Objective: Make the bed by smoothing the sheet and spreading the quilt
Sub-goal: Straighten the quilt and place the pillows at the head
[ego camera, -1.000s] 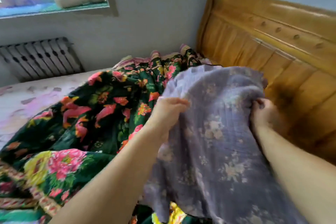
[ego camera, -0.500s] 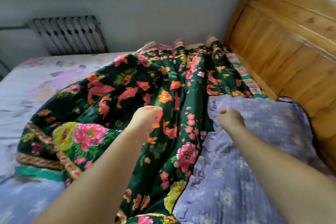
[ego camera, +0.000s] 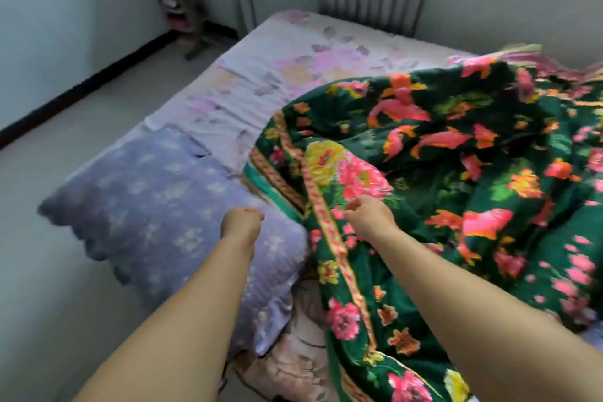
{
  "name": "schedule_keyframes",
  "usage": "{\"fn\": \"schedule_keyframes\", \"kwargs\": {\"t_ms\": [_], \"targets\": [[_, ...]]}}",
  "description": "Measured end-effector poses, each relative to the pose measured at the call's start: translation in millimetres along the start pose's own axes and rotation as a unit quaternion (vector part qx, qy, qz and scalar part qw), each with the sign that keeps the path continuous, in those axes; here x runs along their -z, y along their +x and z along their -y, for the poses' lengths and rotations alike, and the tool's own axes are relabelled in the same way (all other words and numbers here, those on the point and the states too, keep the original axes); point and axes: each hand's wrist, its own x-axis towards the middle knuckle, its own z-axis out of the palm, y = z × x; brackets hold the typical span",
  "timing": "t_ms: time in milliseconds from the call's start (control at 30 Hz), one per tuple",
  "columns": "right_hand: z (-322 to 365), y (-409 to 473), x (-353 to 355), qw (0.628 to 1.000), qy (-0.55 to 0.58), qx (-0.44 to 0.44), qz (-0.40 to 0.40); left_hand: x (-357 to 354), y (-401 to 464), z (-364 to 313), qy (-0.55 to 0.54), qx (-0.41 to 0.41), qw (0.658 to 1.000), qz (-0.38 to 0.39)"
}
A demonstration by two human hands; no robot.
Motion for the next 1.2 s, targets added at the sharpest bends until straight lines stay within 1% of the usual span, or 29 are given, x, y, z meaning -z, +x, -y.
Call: {"fn": "schedule_keyframes", "kwargs": {"t_ms": [100,200,367,433,467,533,600,667,733,767,800,833,900,933,1033,1133,1200], "targets": [[49.1,10.1,-51.9,0.998,-0.028,0.028,0.058,43.2,44.4,29.9,0.028,0.038,0.997,-0.063],[80.3,18.7,-90.9,0.992,-0.047,0.041,0.113,70.7,81.0,52.8,0.048,0.095,0.986,-0.125],[111.9,32.8,-146.4,0.982,-0.07,0.048,0.17,103.4,124.8,78.3,0.062,0.156,0.959,-0.231],[115.1,36.9,-156.2,0.978,-0.094,0.046,0.182,110.9,134.1,88.5,0.073,0.159,0.952,-0.251],[116.6,39.5,-160.9,0.976,-0.104,0.042,0.186,116.4,139.3,92.2,0.074,0.165,0.949,-0.259],[118.5,44.6,-172.4,0.975,-0.119,0.032,0.187,126.0,152.8,104.5,0.064,0.201,0.943,-0.259],[119.2,46.4,-179.8,0.972,-0.131,0.025,0.194,131.7,163.3,117.6,0.044,0.245,0.939,-0.236],[119.1,47.1,-185.2,0.969,-0.141,0.013,0.202,132.1,172.7,131.8,0.003,0.286,0.935,-0.21],[118.7,47.6,-189.4,0.967,-0.146,-0.001,0.21,133.8,174.6,140.0,-0.028,0.298,0.934,-0.195],[118.6,48.3,-191.9,0.966,-0.148,-0.007,0.213,136.2,177.1,144.0,-0.052,0.288,0.937,-0.192],[118.9,49.1,-194.4,0.965,-0.15,-0.012,0.214,139.4,178.0,143.2,-0.085,0.277,0.935,-0.205],[120.4,48.8,-196.1,0.965,-0.15,-0.016,0.214,141.6,177.2,141.7,-0.096,0.268,0.934,-0.216],[123.7,48.0,-198.7,0.968,-0.137,-0.019,0.212,140.7,172.0,133.3,-0.133,0.265,0.918,-0.265],[125.5,47.5,-199.5,0.969,-0.128,-0.018,0.21,138.4,168.2,129.6,-0.146,0.251,0.911,-0.293],[134.0,44.7,-194.8,0.973,-0.117,0.0,0.2,131.5,151.8,105.2,-0.17,0.195,0.925,-0.28],[140.4,41.5,-183.0,0.979,-0.104,0.013,0.173,133.4,144.1,70.5,-0.229,0.188,0.902,-0.315],[143.5,38.0,-169.7,0.984,-0.084,0.017,0.157,133.0,134.4,42.4,-0.25,0.139,0.902,-0.324]]}}
